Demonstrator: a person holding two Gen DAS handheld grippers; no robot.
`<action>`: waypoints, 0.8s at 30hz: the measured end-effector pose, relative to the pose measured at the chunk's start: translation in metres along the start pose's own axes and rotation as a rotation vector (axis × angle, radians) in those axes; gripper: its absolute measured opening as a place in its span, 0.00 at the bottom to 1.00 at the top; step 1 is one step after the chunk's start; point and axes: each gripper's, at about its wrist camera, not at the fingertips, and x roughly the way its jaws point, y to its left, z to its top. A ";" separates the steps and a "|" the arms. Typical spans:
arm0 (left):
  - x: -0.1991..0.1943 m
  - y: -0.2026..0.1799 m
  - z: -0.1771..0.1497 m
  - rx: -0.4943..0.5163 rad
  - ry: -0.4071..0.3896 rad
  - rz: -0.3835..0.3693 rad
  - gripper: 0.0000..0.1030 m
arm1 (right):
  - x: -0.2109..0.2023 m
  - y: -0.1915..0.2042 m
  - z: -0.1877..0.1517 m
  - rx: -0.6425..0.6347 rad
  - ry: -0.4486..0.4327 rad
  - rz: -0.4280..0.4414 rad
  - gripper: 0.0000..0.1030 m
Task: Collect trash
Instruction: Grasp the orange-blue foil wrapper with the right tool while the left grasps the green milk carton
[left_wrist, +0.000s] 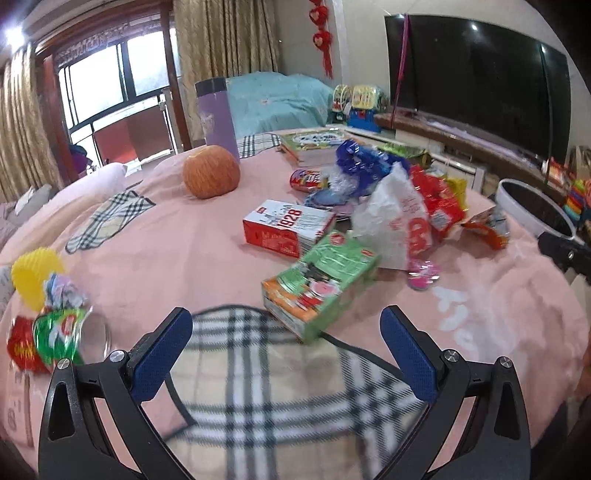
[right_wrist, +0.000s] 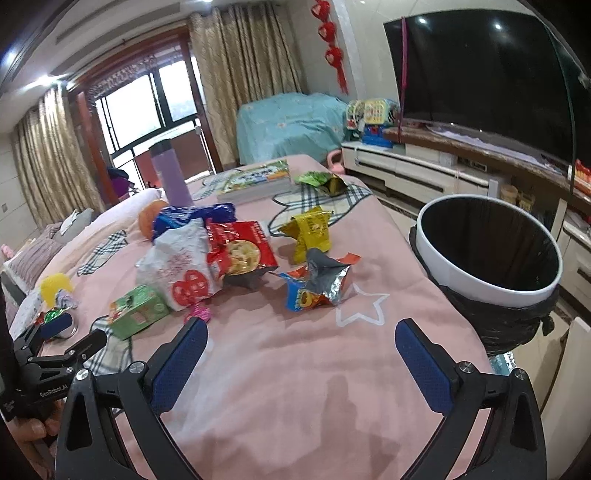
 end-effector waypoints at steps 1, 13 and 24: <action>0.005 0.000 0.002 0.018 0.008 -0.006 1.00 | 0.004 -0.001 0.002 0.003 0.009 -0.002 0.98; 0.050 -0.013 0.013 0.155 0.141 -0.101 1.00 | 0.056 -0.026 0.014 0.111 0.134 0.021 0.87; 0.041 -0.025 0.010 0.181 0.117 -0.121 0.57 | 0.073 -0.026 0.018 0.114 0.180 0.042 0.18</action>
